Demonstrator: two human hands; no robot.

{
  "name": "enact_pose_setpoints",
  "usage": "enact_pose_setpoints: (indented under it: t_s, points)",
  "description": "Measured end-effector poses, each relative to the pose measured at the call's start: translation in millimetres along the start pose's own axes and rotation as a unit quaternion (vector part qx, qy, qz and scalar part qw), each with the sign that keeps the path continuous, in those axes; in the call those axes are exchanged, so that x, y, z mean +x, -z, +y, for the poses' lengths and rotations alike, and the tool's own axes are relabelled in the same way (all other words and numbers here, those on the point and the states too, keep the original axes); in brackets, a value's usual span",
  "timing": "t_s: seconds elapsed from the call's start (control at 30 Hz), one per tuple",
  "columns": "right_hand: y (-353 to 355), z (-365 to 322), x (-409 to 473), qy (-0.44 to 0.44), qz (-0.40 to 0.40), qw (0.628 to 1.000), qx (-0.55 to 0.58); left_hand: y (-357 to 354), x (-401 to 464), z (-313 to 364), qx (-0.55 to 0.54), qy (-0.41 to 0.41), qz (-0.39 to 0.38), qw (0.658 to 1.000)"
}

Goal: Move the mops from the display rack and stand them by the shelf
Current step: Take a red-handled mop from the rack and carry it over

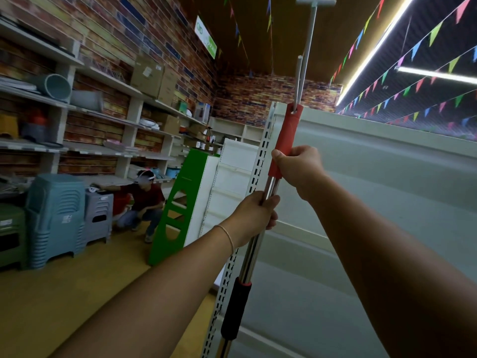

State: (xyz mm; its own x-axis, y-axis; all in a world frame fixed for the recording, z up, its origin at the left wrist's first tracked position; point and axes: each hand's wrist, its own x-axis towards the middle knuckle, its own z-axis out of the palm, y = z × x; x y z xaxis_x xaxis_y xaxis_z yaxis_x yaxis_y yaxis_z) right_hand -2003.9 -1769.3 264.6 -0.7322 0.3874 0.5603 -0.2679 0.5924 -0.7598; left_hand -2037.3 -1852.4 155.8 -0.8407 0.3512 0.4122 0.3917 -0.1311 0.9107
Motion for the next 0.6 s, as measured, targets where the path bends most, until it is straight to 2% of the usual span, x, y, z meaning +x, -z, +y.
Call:
enact_pose_setpoints:
  t_s: [0.37,0.6]
  points:
    - [-7,16,27,-0.01,-0.014,1.0,0.005,-7,25,-13,0.01,0.007,0.022,1.0]
    - [-13,16,28,-0.026,0.003,1.0,-0.013,-2,31,-14,0.036,0.011,0.0,0.999]
